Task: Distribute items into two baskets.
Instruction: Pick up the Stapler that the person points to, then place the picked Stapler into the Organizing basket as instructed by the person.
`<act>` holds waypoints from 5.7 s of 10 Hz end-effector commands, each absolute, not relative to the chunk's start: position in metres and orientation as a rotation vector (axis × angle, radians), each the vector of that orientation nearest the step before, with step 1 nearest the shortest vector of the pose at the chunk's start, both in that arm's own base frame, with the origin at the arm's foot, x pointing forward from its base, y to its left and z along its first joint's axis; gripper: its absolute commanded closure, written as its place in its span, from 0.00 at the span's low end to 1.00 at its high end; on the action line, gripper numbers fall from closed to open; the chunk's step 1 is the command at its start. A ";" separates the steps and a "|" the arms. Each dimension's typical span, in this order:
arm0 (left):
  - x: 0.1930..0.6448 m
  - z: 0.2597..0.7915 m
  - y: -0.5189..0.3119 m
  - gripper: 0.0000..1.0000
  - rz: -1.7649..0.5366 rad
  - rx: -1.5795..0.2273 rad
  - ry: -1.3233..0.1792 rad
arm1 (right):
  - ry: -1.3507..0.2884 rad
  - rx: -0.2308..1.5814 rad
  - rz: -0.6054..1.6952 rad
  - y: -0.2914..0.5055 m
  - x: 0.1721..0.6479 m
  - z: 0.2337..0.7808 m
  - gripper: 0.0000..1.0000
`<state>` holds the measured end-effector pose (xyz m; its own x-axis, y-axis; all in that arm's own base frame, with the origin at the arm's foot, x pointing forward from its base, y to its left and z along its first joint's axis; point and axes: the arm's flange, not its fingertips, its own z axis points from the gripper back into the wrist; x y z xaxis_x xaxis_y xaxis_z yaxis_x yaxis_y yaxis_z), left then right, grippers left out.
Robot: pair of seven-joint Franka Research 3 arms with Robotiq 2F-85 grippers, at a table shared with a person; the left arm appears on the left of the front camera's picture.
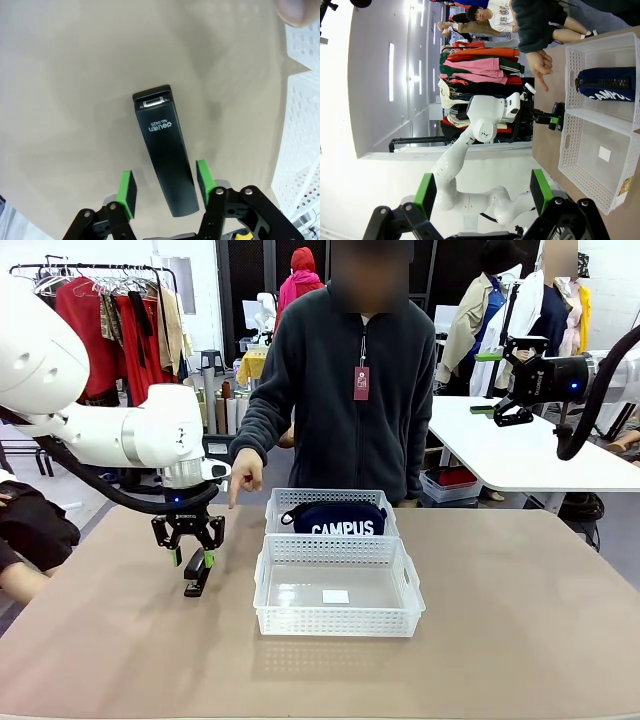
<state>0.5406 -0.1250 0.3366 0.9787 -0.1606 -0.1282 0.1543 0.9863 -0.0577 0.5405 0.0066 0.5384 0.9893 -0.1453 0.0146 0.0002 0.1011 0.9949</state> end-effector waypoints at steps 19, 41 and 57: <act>0.506 0.556 -0.143 1.00 -0.055 0.040 0.028 | -0.119 1.467 -0.105 0.007 0.539 0.540 0.00; 0.497 0.649 -0.125 1.00 -0.028 0.020 -0.025 | -0.119 1.467 -0.105 0.007 0.539 0.540 0.00; 0.497 0.649 -0.125 1.00 -0.028 0.020 -0.025 | -0.119 1.467 -0.105 0.007 0.539 0.540 0.00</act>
<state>0.4986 -0.1262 0.6465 0.9993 -0.0303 0.0218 0.0299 0.9994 0.0190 0.5406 0.0066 0.5381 0.9893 -0.1453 0.0141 0.0006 0.1010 0.9949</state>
